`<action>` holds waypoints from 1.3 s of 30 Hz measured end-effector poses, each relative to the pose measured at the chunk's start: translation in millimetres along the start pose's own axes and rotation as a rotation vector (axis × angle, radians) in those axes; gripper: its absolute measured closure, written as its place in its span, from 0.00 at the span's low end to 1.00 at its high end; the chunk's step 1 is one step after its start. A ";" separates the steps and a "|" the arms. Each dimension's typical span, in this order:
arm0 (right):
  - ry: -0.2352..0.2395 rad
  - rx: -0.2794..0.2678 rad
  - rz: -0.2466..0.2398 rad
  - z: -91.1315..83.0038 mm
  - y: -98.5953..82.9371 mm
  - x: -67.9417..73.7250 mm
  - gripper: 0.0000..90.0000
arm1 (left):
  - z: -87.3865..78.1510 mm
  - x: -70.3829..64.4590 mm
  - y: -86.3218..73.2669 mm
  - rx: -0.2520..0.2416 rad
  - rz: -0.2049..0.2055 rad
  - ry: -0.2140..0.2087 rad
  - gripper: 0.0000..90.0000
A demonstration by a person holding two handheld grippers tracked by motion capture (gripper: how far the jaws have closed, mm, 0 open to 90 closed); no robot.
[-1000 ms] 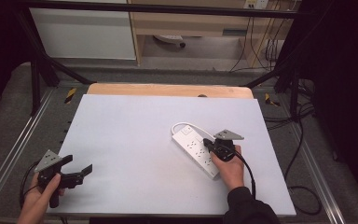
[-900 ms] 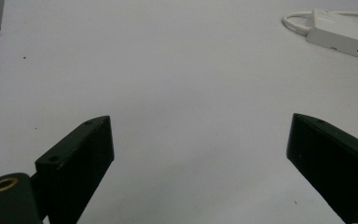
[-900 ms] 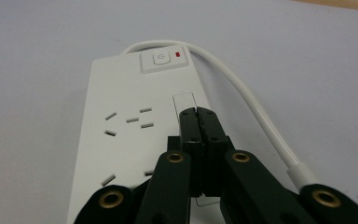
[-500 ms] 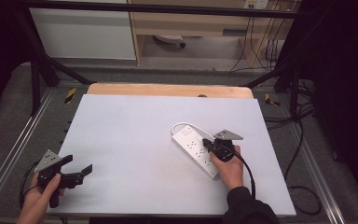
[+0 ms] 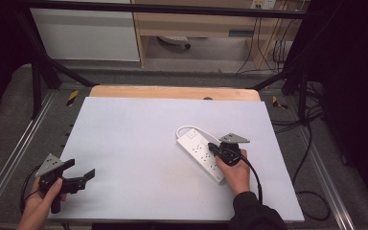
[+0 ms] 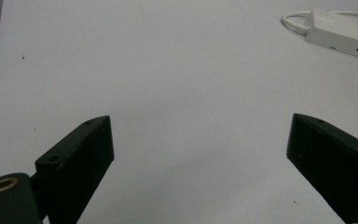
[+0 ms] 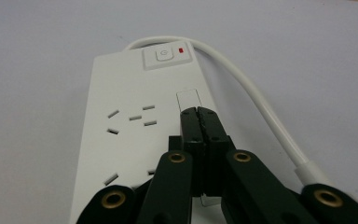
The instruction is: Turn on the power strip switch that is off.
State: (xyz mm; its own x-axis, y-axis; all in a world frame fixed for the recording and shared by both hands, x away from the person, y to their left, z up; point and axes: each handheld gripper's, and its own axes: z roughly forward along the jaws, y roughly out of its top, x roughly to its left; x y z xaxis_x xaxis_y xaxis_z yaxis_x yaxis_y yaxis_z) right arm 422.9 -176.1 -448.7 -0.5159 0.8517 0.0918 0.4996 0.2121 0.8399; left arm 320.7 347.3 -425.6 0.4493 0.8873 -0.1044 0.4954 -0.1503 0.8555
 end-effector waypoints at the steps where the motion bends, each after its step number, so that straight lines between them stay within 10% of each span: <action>1: 0.001 0.000 0.002 -0.1 0.0 0.0 1.00 | 0.0 0.0 0.0 0.000 0.000 0.000 0.08; 39: 0.011 -0.077 0.027 -9.8 5.5 -2.2 0.92 | 0.4 0.5 -0.6 0.004 -0.006 0.004 0.08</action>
State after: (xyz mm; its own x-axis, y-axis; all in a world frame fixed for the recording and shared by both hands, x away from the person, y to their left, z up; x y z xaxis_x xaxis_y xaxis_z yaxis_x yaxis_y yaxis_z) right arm 420.0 -181.5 -439.0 -0.5102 0.8515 0.1207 0.4589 0.1509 0.8756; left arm 321.0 347.7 -426.4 0.4432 0.8899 -0.1076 0.5012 -0.1465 0.8528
